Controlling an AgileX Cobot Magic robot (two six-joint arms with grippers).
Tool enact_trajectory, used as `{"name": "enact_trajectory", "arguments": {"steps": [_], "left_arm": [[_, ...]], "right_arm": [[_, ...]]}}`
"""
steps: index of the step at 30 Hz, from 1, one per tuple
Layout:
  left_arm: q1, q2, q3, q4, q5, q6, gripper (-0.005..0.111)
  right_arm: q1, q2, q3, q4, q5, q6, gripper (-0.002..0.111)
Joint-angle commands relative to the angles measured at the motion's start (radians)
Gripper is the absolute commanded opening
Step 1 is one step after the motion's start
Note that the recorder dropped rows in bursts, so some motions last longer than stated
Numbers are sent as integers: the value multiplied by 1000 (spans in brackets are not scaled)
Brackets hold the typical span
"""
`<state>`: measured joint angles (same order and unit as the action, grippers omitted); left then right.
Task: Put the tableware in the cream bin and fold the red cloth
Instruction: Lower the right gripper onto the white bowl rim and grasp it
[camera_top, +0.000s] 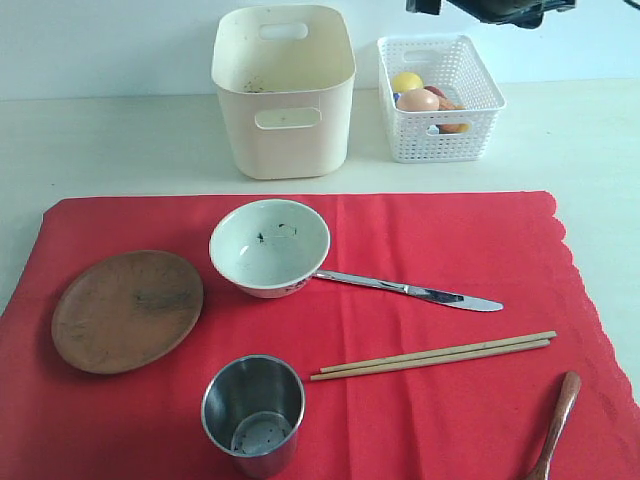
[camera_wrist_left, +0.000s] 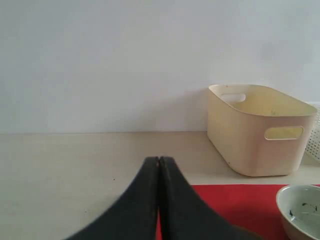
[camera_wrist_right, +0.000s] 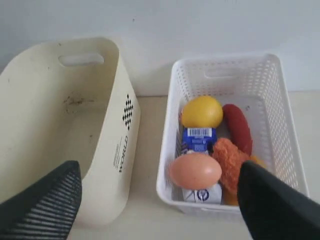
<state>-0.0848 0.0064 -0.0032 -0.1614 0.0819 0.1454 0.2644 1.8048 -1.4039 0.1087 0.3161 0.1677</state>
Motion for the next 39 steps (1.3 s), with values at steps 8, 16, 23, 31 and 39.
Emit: {"name": "enact_trajectory", "arguments": {"steps": [8, 16, 23, 31, 39], "left_arm": [[-5, -6, 3, -4, 4, 0, 2], [-5, -6, 3, -4, 4, 0, 2], [-5, -6, 3, -4, 4, 0, 2], [-5, -6, 3, -4, 4, 0, 2], [-5, -6, 3, -4, 4, 0, 2]], "right_arm": [[112, -84, 1, 6, 243, -74, 81], [240, -59, 1, 6, 296, -81, 81], [306, -7, 1, 7, 318, -81, 81], [332, 108, 1, 72, 355, -110, 81], [341, 221, 1, 101, 366, -168, 81]]}}
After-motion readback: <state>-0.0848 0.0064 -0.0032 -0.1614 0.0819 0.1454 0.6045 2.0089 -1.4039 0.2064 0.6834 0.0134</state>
